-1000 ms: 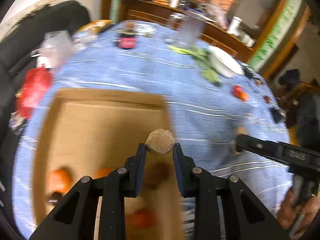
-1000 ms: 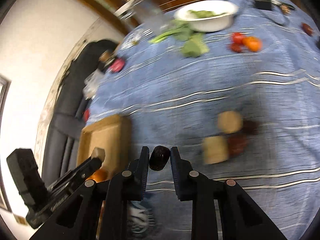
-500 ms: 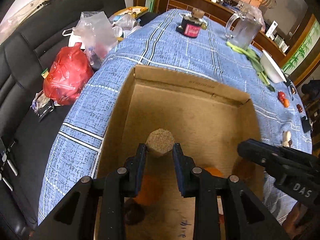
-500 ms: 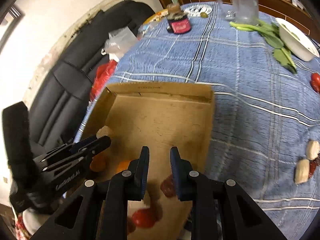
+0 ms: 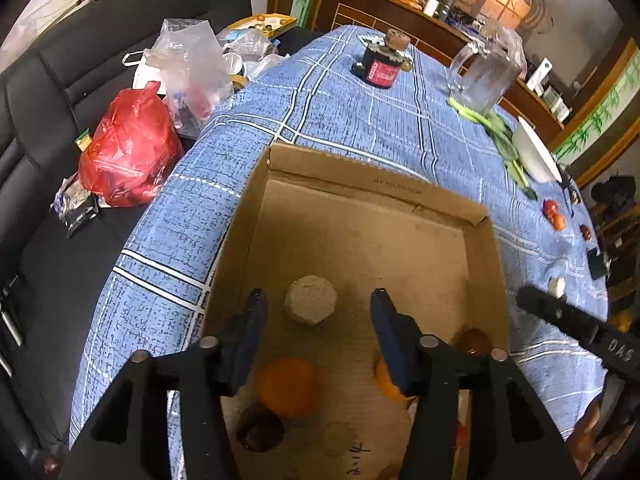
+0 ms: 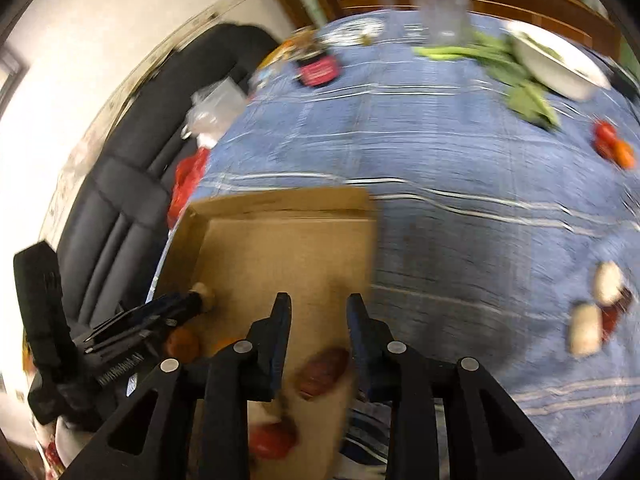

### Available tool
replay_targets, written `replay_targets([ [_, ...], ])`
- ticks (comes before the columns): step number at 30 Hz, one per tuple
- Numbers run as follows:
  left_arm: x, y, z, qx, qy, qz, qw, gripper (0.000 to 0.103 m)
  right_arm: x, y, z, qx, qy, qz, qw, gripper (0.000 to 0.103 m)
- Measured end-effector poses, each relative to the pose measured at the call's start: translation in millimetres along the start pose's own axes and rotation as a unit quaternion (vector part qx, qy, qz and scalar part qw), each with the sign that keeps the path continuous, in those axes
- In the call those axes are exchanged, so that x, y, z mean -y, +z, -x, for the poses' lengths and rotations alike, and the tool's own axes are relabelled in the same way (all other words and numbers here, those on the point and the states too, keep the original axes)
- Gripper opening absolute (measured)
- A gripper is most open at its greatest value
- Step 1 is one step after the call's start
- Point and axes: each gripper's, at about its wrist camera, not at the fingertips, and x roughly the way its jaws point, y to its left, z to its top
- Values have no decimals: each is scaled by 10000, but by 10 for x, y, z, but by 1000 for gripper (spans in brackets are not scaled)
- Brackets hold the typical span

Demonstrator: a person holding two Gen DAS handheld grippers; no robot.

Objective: Organize fruits
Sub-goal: 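Open the left tool to drop the beige cake into the box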

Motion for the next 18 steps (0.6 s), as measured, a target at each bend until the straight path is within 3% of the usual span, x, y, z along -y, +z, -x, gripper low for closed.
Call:
replay_targets([
  [4, 24, 3, 71, 52, -156, 106, 9998, 55, 261, -182, 65, -128, -101, -193, 9997, 32],
  [9, 138, -31, 105, 64, -259, 21, 9996, 55, 301, -381, -64, -373, -150, -145, 9991, 32],
  [18, 269, -150, 167, 52, -310, -30, 9995, 55, -90, -416, -221, -241, -465, 1075, 9928, 32],
])
